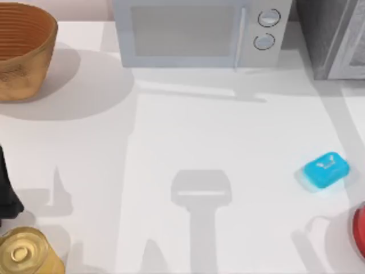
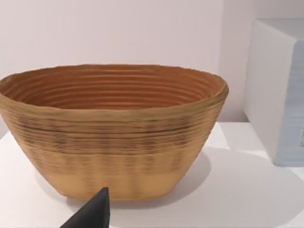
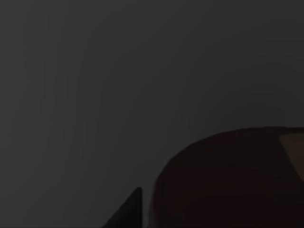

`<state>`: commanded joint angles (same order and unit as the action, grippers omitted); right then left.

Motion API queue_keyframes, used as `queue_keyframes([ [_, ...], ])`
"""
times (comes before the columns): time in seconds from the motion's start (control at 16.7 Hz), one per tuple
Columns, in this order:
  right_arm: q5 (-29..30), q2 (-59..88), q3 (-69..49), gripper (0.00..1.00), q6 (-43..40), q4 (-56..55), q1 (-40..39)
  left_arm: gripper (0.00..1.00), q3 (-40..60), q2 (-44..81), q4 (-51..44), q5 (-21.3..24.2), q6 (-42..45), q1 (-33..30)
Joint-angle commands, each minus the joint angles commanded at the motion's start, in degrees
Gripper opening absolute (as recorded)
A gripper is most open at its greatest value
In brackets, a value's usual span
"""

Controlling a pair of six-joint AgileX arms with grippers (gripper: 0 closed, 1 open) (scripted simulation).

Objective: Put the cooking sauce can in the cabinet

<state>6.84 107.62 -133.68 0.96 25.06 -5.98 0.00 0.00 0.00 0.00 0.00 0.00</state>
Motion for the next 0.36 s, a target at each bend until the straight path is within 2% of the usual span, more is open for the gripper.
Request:
queue_keyframes([
  [0.36, 0.0, 0.0, 0.0, 1.0, 0.0, 0.0, 0.0, 1.0, 0.0, 0.0, 0.0, 0.0, 0.0, 0.0],
])
